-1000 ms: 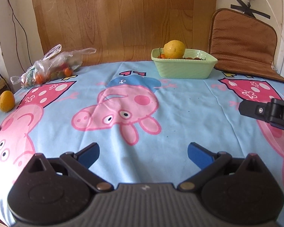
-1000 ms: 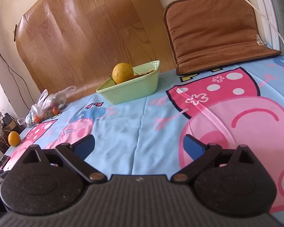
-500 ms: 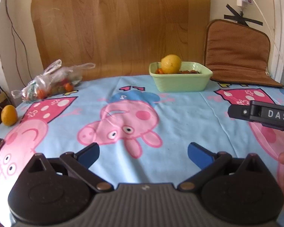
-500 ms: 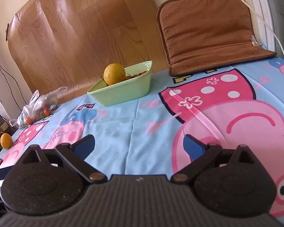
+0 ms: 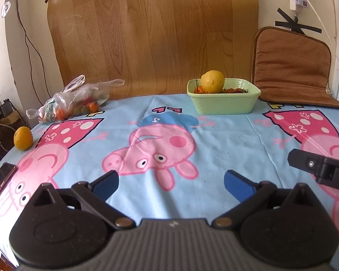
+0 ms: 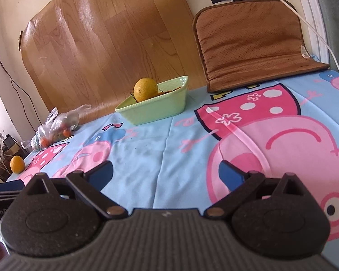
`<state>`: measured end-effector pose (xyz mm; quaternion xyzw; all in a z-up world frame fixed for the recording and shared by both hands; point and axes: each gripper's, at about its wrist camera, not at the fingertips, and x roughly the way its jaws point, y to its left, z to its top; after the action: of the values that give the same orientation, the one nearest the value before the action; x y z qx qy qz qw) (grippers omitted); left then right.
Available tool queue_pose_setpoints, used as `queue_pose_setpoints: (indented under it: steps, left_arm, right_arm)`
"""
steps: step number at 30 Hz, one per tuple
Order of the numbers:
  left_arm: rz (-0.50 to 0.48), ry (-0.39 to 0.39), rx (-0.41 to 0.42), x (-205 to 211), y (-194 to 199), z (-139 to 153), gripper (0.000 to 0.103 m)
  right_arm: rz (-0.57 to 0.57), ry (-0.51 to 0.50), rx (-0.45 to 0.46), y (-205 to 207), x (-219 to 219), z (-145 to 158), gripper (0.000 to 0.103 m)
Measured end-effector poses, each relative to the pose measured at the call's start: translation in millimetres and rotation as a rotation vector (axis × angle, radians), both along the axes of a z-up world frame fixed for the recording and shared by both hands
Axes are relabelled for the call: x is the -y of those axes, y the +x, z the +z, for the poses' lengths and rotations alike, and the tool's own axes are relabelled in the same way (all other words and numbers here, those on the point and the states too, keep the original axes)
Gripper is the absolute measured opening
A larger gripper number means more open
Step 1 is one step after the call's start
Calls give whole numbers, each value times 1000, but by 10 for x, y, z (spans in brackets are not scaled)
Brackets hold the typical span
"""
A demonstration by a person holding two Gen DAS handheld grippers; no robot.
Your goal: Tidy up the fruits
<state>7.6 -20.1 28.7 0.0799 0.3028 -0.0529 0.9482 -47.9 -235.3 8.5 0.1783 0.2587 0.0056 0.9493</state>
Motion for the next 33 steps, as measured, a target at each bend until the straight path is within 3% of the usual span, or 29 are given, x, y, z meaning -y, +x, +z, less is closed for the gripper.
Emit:
queue_pose_setpoints:
  steps: [11,33]
  left_arm:
    - [47,30,29,170,68,28,103]
    - [43,-11,-114,142,239,-189,103]
  right_arm:
    - [-15,25,-8,-53,146,-47,101]
    - [38,-18,-13,-89,-19,-28,101]
